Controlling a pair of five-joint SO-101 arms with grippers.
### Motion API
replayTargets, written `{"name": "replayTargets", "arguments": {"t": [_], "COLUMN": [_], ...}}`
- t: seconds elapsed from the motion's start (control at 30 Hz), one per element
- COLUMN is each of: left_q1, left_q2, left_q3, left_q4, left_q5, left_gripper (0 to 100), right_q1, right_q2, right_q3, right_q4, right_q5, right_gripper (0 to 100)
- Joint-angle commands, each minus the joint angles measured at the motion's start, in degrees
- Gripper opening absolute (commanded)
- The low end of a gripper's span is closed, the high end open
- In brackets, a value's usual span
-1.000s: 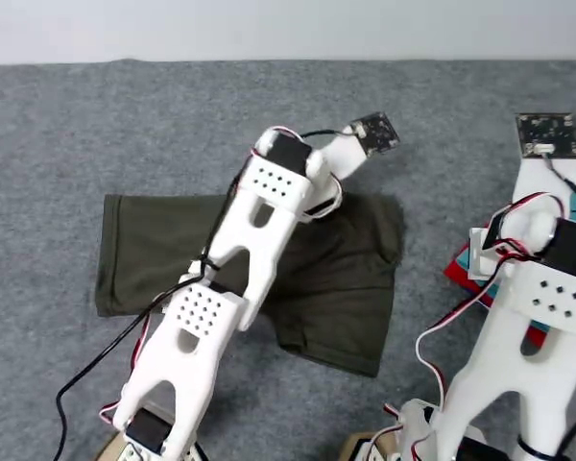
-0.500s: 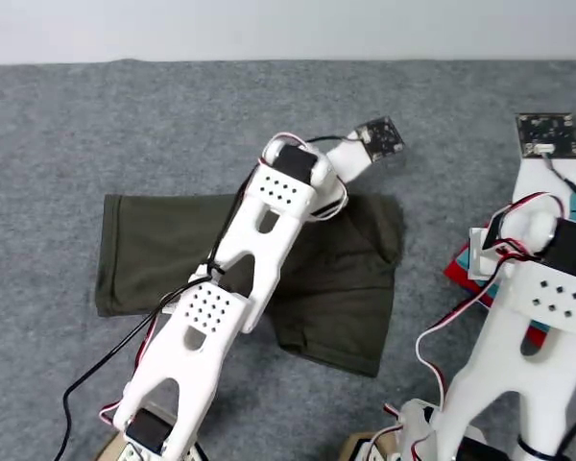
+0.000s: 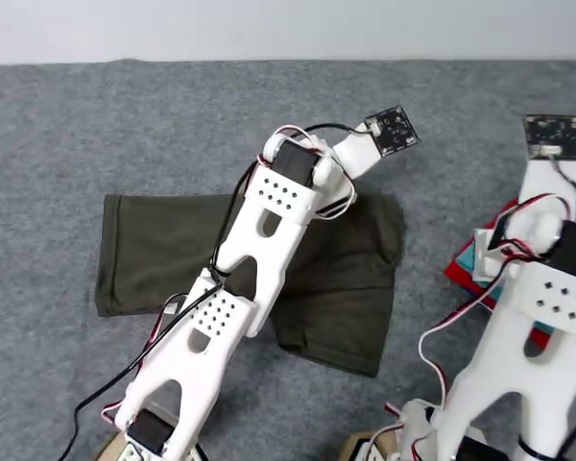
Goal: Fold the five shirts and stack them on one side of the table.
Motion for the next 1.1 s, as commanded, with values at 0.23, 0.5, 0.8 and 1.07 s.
{"name": "replayTargets", "arguments": {"t": [0.23, 0.5, 0.8, 1.07], "left_q1": [4.75, 8.18, 13.54, 24.44], "left_q2": [-4.57, -24.18, -46.51, -53.54], "left_q3": [-0.04, 27.21, 63.78, 85.76], "left_q4": [2.11, 1.85, 1.05, -4.57], "left_q5": [5.98, 5.54, 1.58, 1.49], "left_gripper": [15, 15, 15, 18], "right_q1": [14.90, 16.48, 16.40, 16.40], "right_q2": [-1.89, -1.80, -1.19, -1.19], "right_q3": [-0.88, -0.88, -0.62, -0.53], "right_q4": [-0.31, -1.01, -1.89, -1.89], "right_q5": [9.32, 11.87, 11.87, 11.87], "right_gripper": [1.0, 1.0, 1.0, 1.0]}}
